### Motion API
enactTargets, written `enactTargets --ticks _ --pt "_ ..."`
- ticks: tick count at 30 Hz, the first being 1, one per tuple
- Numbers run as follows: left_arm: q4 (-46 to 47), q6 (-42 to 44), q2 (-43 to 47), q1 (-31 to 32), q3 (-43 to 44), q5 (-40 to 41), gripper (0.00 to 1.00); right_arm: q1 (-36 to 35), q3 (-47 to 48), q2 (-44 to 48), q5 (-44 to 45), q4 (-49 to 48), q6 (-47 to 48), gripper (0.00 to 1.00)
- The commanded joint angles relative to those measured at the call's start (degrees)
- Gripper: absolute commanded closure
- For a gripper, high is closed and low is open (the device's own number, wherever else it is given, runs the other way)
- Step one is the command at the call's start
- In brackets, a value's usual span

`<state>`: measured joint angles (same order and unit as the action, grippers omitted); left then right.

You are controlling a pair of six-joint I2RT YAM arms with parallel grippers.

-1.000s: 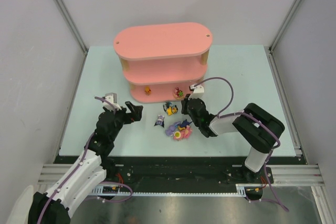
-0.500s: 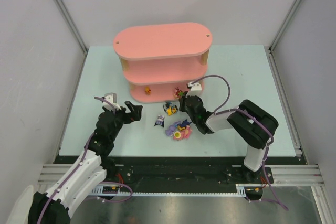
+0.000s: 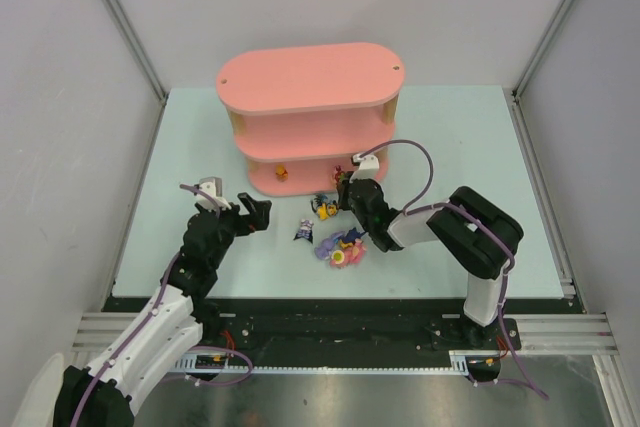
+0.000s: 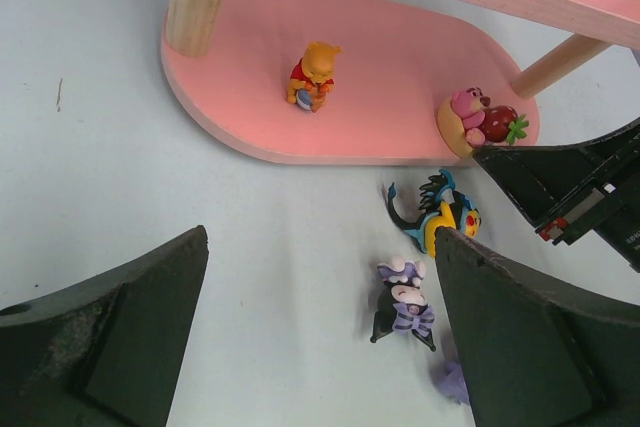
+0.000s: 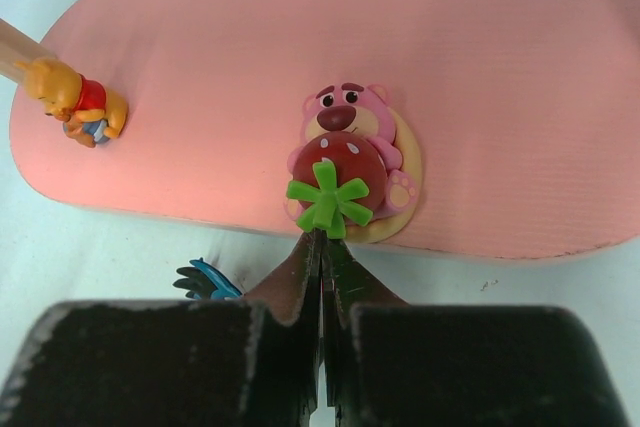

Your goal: Place and organize the plastic toys onto the shelf

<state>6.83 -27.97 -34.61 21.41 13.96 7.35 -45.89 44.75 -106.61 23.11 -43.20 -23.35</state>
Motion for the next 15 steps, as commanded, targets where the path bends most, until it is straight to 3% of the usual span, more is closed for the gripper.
enactTargets --ticks 1,15 --pt "1.70 1.16 0.16 0.12 1.95 0.29 0.00 0.36 2.18 -1.23 -0.17 -1.71 1.29 1.00" --pt "1.70 1.25 -0.02 0.12 1.87 0.47 0.00 1.06 4.29 -2.82 -0.17 -1.27 2.17 1.00"
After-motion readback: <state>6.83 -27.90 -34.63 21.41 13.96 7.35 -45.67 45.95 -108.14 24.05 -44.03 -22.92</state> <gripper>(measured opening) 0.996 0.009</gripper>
